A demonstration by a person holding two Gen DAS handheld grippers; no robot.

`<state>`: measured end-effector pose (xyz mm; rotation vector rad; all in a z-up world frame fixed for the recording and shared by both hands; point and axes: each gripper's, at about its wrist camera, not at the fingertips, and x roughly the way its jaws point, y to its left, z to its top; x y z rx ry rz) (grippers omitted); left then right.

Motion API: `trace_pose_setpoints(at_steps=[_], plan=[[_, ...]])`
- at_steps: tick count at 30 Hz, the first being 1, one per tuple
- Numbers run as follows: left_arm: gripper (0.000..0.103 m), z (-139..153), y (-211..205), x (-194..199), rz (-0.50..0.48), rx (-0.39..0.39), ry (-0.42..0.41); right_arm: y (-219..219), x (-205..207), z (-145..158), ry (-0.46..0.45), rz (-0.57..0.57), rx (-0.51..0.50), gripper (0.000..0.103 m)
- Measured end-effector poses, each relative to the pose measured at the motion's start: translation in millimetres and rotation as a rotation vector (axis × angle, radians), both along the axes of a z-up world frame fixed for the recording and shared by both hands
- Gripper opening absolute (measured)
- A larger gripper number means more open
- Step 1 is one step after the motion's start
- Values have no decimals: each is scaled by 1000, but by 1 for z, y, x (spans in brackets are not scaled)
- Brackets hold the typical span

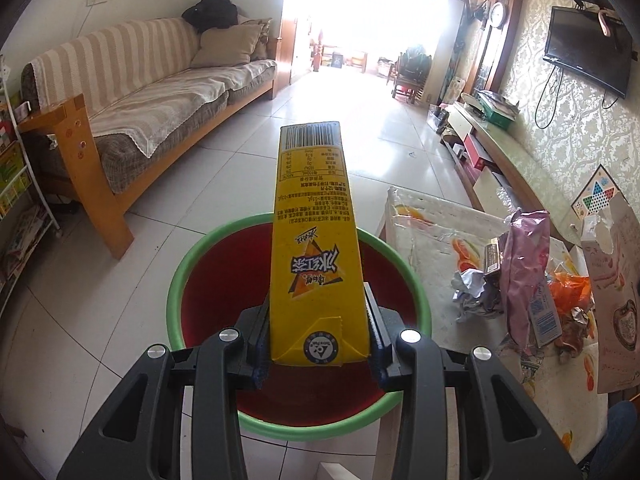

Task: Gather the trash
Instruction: 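Carry the yellow carton with the left tool while the right tool grasps the drink carton, then open the left tool over the red bin while the right tool drops the drink carton in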

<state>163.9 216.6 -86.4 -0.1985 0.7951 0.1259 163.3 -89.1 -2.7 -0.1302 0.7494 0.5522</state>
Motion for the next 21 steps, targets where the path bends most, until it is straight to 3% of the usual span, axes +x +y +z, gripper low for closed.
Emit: trace_pose_setpoints(at_steps=[2,4,7,11,13,21], plan=[[37,-4,7,0,4,-20,6,11,5,-1,2,10,-5,17],[54,-6,15,-2,4,-38,-7,22,10,-2,-1,23,-11,17],[69,-4,22,-8,5,-49,-22,42,16,-5,2,44,-17,17],[75,3,30,-21,26,-44,-42,70,24,-10,-1,82,-15,17],[85,8,35,-28,41,-40,-52,89,29,-14,-2,100,-18,17],[88,20,56,-59,87,-50,-90,157,54,-38,19,149,-34,17]])
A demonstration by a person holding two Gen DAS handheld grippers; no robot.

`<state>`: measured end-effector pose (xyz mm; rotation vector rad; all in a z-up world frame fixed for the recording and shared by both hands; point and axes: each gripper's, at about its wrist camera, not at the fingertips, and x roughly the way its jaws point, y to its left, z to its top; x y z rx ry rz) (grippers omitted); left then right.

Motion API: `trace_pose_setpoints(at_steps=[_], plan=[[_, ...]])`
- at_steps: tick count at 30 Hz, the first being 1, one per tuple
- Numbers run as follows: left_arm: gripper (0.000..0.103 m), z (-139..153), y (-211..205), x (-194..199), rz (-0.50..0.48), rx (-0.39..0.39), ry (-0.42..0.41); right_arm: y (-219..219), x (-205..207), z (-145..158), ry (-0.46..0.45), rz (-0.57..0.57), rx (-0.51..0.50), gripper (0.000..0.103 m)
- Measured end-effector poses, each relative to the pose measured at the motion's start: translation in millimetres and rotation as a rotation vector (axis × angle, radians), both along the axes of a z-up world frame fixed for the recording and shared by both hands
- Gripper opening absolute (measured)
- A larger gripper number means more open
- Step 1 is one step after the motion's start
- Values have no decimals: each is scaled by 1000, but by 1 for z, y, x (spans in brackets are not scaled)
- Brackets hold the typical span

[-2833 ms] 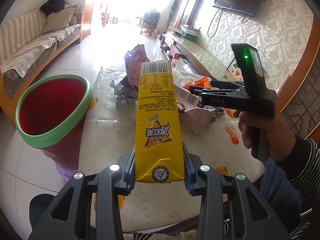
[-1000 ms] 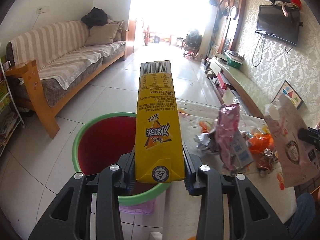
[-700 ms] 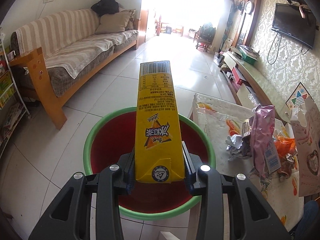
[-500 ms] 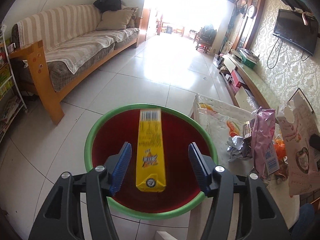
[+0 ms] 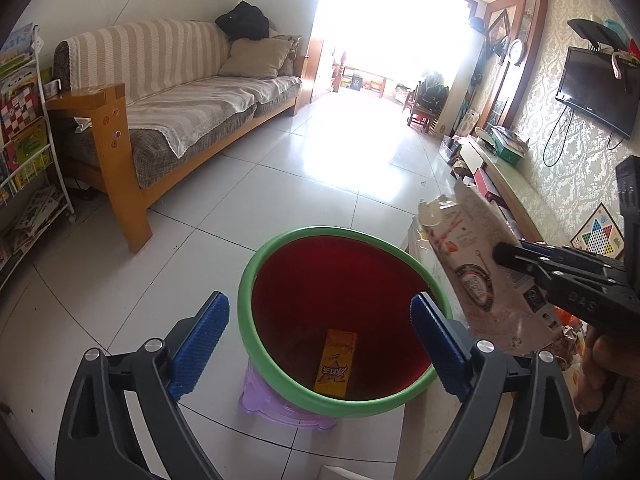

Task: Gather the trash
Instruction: 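Open the left tool over the red bin while the right tool drops the drink carton in, then reach the left tool to the pink snack bag and grasp it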

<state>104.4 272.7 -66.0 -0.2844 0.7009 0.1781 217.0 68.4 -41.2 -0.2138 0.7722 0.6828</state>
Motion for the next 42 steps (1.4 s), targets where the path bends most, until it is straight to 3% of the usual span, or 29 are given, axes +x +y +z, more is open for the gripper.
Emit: trace_pose_setpoints(at_steps=[6,14,15,16,20,21,23,30,36,42], plan=[[88,-2,15,-20,38,-10,-7,41,9,-21,-9,34,-57,17],[89,-12,29,-32,70,-29,6,74,21,-60,61,46,-142,18],[89,-13,30,-32,71,-33,9,77,22,-63,69,45,-158,24],[89,-13,31,-33,72,-38,10,77,22,-65,73,45,-168,42],[89,-13,28,-33,69,-41,10,70,14,-56,30,26,-167,75],[90,-13,27,-32,66,-42,9,69,13,-51,18,20,-165,88],[93,-11,23,-31,64,-36,5,58,6,-40,-18,7,-166,98],[95,-2,-9,-16,10,-26,-20,-5,-21,-1,-81,-39,-148,98],[95,-2,-73,1,-138,-18,3,-100,-46,12,-116,-166,-107,98],[95,-5,-141,23,-288,-28,22,-188,-58,5,-85,-304,-106,98]])
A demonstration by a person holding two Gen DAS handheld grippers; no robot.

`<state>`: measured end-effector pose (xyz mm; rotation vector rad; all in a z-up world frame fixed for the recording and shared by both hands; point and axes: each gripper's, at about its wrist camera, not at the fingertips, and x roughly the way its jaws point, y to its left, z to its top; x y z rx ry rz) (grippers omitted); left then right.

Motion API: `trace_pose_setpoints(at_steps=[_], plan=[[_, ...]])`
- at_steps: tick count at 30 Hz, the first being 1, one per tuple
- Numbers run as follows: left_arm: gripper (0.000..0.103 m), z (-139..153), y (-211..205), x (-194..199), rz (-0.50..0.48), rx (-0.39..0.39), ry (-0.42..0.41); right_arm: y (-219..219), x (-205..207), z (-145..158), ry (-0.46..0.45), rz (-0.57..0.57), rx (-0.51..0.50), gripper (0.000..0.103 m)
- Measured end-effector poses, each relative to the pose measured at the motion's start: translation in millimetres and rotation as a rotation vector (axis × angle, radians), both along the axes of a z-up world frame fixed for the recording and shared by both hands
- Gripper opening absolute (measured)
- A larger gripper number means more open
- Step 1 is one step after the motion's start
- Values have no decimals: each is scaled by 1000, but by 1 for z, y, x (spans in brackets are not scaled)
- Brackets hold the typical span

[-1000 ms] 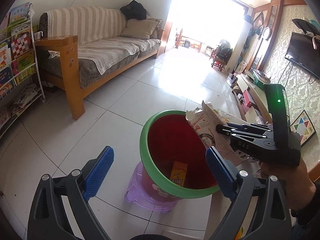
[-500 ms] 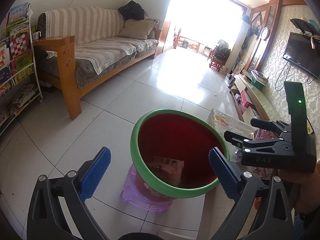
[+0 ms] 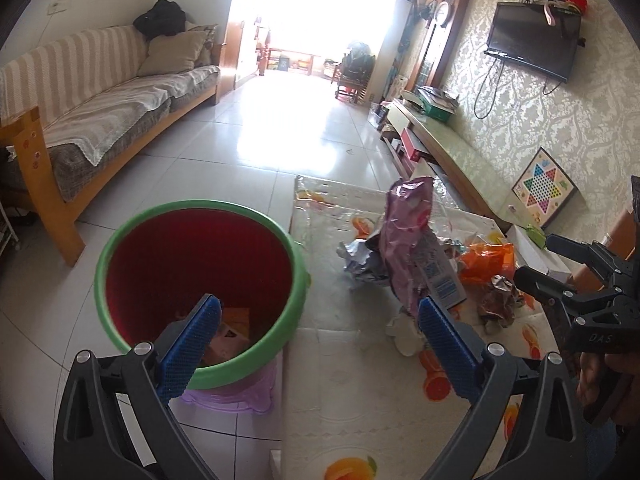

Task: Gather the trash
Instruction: 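Reach the left tool to the pink snack bag and grasp it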

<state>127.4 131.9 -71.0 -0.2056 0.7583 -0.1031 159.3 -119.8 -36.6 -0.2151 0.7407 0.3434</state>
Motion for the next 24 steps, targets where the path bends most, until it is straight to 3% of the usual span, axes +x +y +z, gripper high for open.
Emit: trace_pose_setpoints(at_steps=[4,10,14,18,20,24], plan=[[95,-3,-34,19,-63,1,13,-47,-9,-6,19,-90,33,98],[95,-17,-72,62,-119,71,65,-101,-21,-17,20,-178,46,98],[95,-35,-81,94,-124,104,126,-133,-27,-27,34,-230,64,98],[94,-50,-84,117,-113,87,171,-156,-30,-36,45,-272,76,98],[86,-55,-86,124,-104,78,186,-164,-30,-40,52,-290,80,98],[48,-59,-91,131,-102,84,213,-175,-31,-44,59,-315,90,98]])
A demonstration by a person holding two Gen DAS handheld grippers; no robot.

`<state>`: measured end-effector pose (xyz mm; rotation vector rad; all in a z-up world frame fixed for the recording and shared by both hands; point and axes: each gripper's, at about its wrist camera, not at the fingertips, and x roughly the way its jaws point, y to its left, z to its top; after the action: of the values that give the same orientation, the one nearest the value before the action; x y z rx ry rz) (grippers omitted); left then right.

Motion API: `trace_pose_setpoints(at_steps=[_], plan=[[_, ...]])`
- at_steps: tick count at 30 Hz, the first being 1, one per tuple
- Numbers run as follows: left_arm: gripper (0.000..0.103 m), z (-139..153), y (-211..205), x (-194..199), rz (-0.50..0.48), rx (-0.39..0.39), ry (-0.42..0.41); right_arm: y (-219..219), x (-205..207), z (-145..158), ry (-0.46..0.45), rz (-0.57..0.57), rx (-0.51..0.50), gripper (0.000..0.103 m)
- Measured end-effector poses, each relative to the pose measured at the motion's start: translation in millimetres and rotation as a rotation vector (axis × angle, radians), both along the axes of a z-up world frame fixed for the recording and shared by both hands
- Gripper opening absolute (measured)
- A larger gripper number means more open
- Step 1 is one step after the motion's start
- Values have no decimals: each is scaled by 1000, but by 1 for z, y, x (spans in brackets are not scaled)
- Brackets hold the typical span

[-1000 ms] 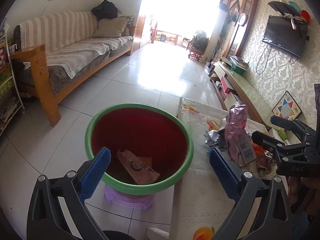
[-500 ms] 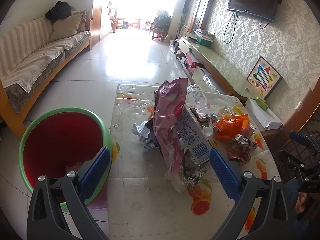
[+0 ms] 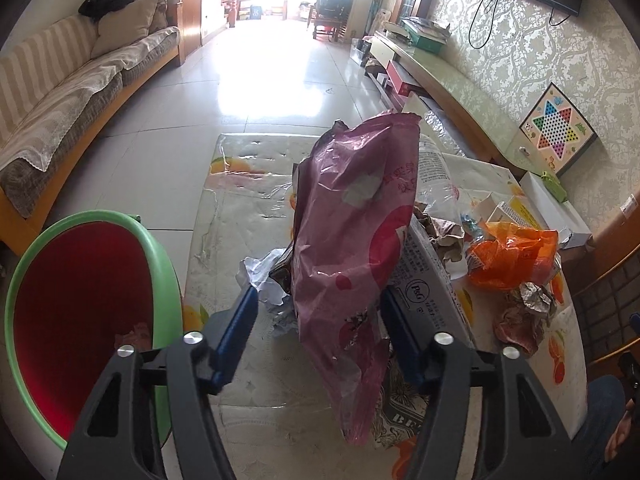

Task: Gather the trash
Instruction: 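Reach the left tool to the pink snack bag and grasp it, then lift the pink bag with the left tool while the right tool grasps the toothpaste box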

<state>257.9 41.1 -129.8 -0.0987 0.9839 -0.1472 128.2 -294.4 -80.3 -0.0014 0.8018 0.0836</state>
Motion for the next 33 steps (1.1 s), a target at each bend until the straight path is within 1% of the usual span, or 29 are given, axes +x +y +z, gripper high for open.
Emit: trace_pose_setpoints(at_steps=[1,2,3,5,7,8,13,16,19,21,23,25,27,30,33], plan=[[41,0,-2,0,-2,1,3,-1,0,0,-1,-3,1,98],[39,0,-3,-2,-5,8,2,-1,0,-1,-2,-4,-1,98],[34,1,-5,-4,-13,9,-2,-1,0,-1,-2,-3,-1,98],[31,5,-8,-9,-22,4,-13,0,1,0,-3,2,0,98],[25,10,-8,-15,-25,-10,-24,2,2,0,-8,8,-2,98],[24,12,-9,-18,-27,-14,-29,5,3,1,-10,11,-3,98],[21,28,-7,-34,-32,-42,-64,13,7,1,-15,31,-3,98],[20,37,-4,-44,-33,-76,-79,19,10,2,-18,48,3,98],[20,44,0,-55,-32,-89,-97,34,19,6,-29,117,44,98],[20,49,4,-62,-27,-97,-107,50,27,8,-37,171,53,98],[20,54,8,-70,-24,-101,-118,71,36,10,-48,235,45,98],[20,57,13,-77,-20,-113,-127,94,46,7,-60,289,0,98],[20,61,17,-84,-17,-115,-137,115,59,0,-40,330,-37,98],[20,63,22,-95,-13,-123,-147,138,80,-10,-11,373,-49,98],[20,58,25,-106,-18,-118,-146,157,103,-24,47,396,-70,98]])
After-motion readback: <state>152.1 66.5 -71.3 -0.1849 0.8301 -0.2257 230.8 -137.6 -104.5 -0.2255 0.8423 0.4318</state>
